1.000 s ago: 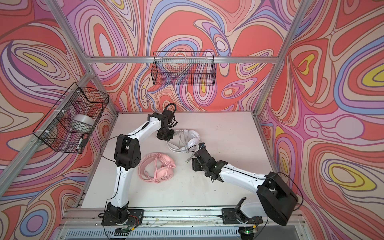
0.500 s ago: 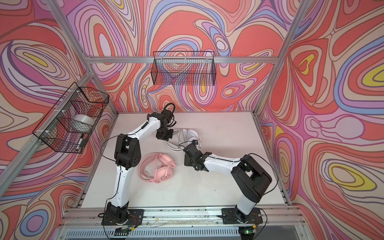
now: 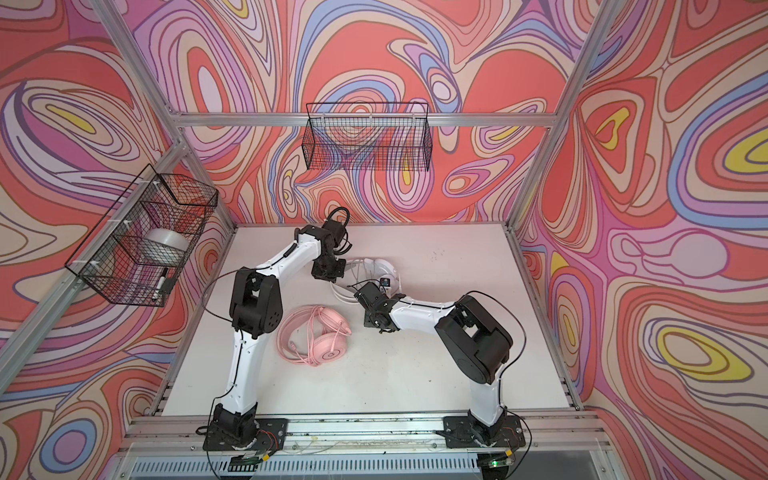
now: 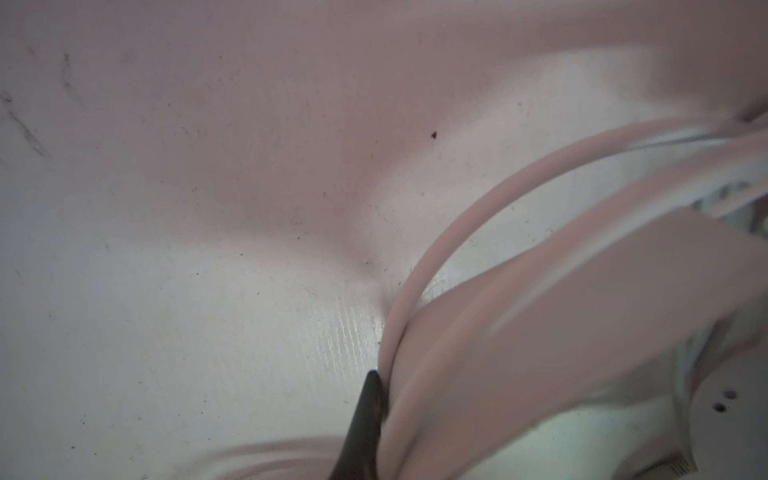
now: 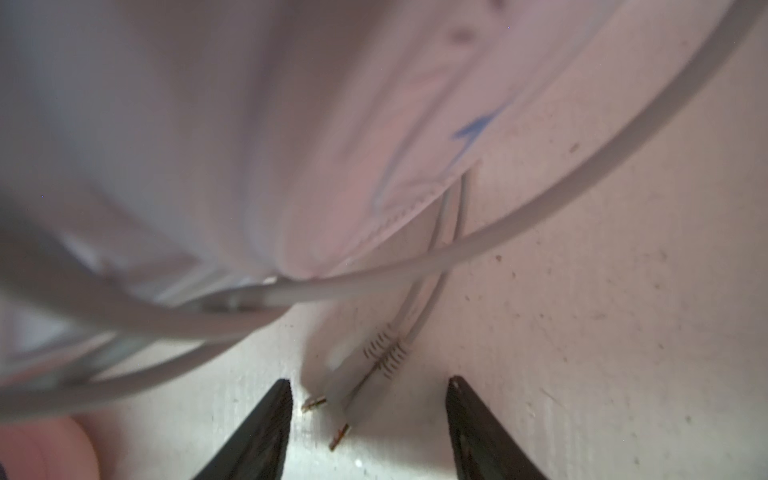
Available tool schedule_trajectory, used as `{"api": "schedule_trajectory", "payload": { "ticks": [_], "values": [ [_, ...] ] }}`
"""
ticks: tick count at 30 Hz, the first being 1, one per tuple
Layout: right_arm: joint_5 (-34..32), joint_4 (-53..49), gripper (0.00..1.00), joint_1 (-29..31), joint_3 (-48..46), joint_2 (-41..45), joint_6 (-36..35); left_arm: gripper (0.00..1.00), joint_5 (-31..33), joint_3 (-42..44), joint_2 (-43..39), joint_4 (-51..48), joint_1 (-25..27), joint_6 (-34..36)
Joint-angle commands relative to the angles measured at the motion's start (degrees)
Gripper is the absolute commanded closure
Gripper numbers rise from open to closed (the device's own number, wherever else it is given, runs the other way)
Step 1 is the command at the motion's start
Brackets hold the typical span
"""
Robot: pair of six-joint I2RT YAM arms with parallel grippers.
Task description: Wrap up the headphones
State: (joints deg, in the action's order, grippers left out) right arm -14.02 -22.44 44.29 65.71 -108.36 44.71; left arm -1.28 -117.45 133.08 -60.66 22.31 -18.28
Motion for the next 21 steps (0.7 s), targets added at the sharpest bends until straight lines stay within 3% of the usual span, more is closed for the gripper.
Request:
{"api": "schedule_trajectory", "payload": {
  "ticks": [1, 7, 15, 21],
  "values": [
    [0.31, -3.56, 0.44, -1.02, 0.73, -2.33, 1.71, 1.0, -1.79, -2.0, 0.12, -1.04, 0.01, -0.17],
    [3.58, -5.04, 0.59, -2.68, 1.4, -3.91, 1.45, 1.0, -1.58, -1.82, 0.05, -1.04, -0.08, -0.01],
    [8.01, -12.92, 0.7, -2.72, 4.9, -8.08, -2.15, 1.0, -1.53, -1.82, -0.1, -1.11, -0.29, 0.0],
    [10.15, -15.38, 0.78, -2.72, 2.34, -7.95, -3.75, 1.0, -1.19, -1.82, -0.14, -1.3, -0.45, 0.0]
  ]
}}
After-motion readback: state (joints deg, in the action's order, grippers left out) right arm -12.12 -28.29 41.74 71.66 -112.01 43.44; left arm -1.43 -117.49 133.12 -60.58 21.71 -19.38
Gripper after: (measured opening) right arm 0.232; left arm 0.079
